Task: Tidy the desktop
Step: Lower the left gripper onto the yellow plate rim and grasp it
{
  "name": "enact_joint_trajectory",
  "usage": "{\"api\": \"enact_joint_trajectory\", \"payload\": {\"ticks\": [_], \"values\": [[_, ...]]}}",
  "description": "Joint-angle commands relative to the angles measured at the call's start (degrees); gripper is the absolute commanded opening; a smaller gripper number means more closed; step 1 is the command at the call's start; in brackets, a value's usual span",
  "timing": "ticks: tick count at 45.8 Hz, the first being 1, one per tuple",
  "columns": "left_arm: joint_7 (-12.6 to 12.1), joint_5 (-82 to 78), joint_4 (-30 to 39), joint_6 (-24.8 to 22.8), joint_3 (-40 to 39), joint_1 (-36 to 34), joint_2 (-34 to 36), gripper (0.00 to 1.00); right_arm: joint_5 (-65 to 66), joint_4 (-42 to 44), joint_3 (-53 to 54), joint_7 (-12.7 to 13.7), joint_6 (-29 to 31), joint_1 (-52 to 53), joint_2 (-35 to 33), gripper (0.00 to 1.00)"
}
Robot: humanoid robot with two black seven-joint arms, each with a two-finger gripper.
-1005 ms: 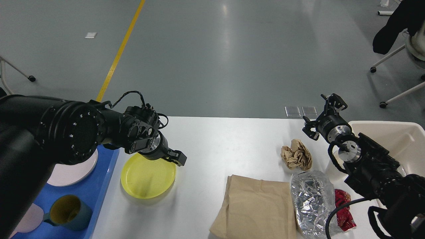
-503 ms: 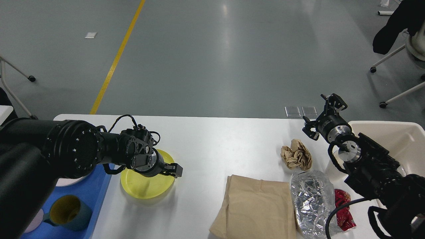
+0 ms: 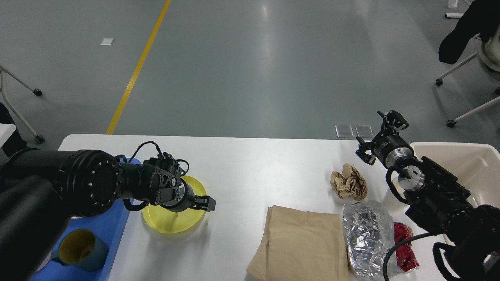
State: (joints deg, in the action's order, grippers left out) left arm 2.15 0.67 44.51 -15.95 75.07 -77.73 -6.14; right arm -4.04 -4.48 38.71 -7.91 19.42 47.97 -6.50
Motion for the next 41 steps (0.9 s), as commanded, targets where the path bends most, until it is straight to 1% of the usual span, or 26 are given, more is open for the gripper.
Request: {"api": "enact_joint_trajectory", "payload": {"ticks": [1,5,9,12,17,24,29,36,41], "values": [[-0.1,-0.1,-0.3,4.3,-0.3,1.3,-0.2,0.97,0.0,0.0,0.0,0.0,0.0,-0.1,0.0,1.0],[-0.1,-0.1,-0.3,5.7,-0.7,1.7,-0.2,0.96,0.0,0.0,0.0,0.0,0.0,0.0,0.0,1.0],[0.0,-0.1,-0.3,5.8,-0.8,1.6,-0.2,0.92,0.0,0.0,0.0,0.0,0.0,-0.1,0.0,1.0],[0.0,-0.1,-0.3,5.7,-0.9,1.6,-0.2,0.87,0.0,0.0,0.0,0.0,0.0,0.0,0.0,1.0],[-0.2,-0.1,-0.2,5.6,-1.1,1.6,-0.3,0.69,0.0,0.0,0.0,0.0,0.0,-0.1,0.0,1.0],[-0.3,-0.1,-0.2,5.1,-1.8,1.6,-0.3,0.56,0.0,0.0,0.0,0.0,0.0,0.0,0.0,1.0],[-0.6,-0.1,-0.1,5.0,-1.9,1.6,-0.7,0.5,0.0,0.0,0.0,0.0,0.0,0.0,0.0,1.0],[-0.5,0.1,-0.1,4.8,-1.9,1.6,-0.8,0.47,0.0,0.0,0.1,0.0,0.0,0.0,0.0,1.0],[-0.6,0.1,0.0,3.5,-1.9,1.6,-0.8,0.37,0.0,0.0,0.0,0.0,0.0,0.0,0.0,1.0]]}}
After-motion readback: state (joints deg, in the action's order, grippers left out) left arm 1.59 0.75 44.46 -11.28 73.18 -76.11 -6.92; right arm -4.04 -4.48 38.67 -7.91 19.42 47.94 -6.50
